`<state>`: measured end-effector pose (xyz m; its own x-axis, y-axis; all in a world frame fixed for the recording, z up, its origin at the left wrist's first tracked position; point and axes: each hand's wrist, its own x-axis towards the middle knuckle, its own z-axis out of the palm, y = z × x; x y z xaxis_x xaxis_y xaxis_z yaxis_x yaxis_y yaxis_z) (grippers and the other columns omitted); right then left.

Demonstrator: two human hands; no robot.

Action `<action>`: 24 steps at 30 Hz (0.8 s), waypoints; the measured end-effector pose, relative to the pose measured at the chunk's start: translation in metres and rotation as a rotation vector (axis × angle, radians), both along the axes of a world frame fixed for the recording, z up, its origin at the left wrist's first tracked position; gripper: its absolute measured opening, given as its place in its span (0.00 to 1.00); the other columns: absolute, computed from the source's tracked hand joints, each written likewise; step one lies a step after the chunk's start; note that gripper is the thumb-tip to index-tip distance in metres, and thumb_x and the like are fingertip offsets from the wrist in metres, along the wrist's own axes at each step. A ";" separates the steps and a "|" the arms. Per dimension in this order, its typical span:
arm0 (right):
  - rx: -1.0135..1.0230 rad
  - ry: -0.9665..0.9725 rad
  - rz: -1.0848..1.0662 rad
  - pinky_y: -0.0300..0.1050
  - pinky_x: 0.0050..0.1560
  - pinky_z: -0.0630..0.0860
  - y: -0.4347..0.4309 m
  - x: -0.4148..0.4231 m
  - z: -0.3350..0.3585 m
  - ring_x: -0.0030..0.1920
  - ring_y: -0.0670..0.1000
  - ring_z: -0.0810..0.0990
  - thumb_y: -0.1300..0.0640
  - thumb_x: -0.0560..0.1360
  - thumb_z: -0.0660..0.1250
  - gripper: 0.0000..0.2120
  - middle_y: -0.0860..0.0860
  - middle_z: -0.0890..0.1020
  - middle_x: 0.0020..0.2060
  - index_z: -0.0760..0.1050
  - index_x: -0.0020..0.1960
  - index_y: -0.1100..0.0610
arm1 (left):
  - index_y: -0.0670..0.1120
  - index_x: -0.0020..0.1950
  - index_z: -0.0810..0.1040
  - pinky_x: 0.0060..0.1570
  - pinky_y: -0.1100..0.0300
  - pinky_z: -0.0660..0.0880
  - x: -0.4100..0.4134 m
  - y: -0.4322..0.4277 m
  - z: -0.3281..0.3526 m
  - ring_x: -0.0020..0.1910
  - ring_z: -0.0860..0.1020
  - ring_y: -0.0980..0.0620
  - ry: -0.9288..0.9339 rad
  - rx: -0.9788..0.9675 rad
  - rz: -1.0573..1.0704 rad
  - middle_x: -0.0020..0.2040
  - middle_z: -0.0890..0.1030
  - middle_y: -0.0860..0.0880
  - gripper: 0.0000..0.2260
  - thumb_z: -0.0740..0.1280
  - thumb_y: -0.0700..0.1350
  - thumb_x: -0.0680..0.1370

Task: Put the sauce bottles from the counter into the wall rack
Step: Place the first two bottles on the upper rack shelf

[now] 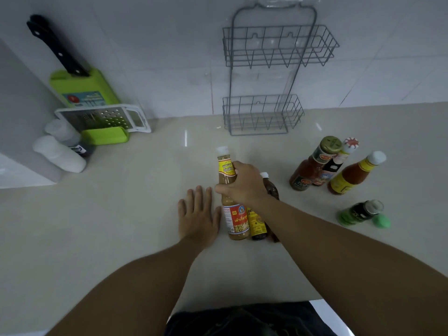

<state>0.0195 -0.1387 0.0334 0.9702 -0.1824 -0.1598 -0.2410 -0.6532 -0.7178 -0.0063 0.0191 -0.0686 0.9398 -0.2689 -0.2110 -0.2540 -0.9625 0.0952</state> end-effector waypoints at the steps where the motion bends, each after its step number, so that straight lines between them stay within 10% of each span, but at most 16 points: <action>1: 0.019 -0.031 -0.008 0.47 0.44 0.80 -0.002 0.000 0.005 0.40 0.49 0.80 0.39 0.58 0.74 0.20 0.49 0.81 0.39 0.76 0.44 0.50 | 0.48 0.82 0.49 0.75 0.43 0.53 0.003 0.001 0.004 0.80 0.52 0.40 -0.007 0.010 -0.019 0.82 0.53 0.43 0.31 0.41 0.62 0.82; 5: 0.064 -0.160 -0.099 0.45 0.44 0.79 -0.015 0.016 0.038 0.41 0.48 0.80 0.39 0.56 0.74 0.22 0.49 0.81 0.42 0.77 0.45 0.47 | 0.48 0.76 0.60 0.63 0.47 0.65 0.040 0.000 0.037 0.65 0.69 0.42 -0.033 -0.068 -0.035 0.70 0.70 0.44 0.25 0.51 0.57 0.82; 10: 0.113 -0.388 -0.154 0.43 0.44 0.79 -0.037 0.057 0.106 0.43 0.49 0.81 0.41 0.57 0.74 0.25 0.52 0.80 0.46 0.76 0.51 0.48 | 0.44 0.79 0.58 0.63 0.44 0.71 0.111 -0.026 0.098 0.65 0.72 0.38 -0.016 -0.464 0.036 0.71 0.67 0.40 0.25 0.57 0.50 0.83; 16: 0.105 -0.666 -0.249 0.50 0.47 0.82 -0.059 0.121 0.199 0.44 0.52 0.82 0.43 0.58 0.75 0.27 0.55 0.80 0.46 0.76 0.55 0.51 | 0.45 0.81 0.44 0.71 0.48 0.66 0.186 -0.080 0.196 0.74 0.65 0.40 -0.063 -0.859 0.033 0.79 0.53 0.41 0.35 0.63 0.40 0.80; 24: 0.143 -0.814 -0.315 0.32 0.40 0.71 -0.071 0.178 0.265 0.38 0.40 0.75 0.49 0.63 0.76 0.27 0.52 0.72 0.49 0.73 0.59 0.52 | 0.49 0.82 0.42 0.78 0.48 0.55 0.247 -0.121 0.238 0.80 0.52 0.46 0.168 -0.823 0.002 0.82 0.52 0.46 0.48 0.64 0.41 0.66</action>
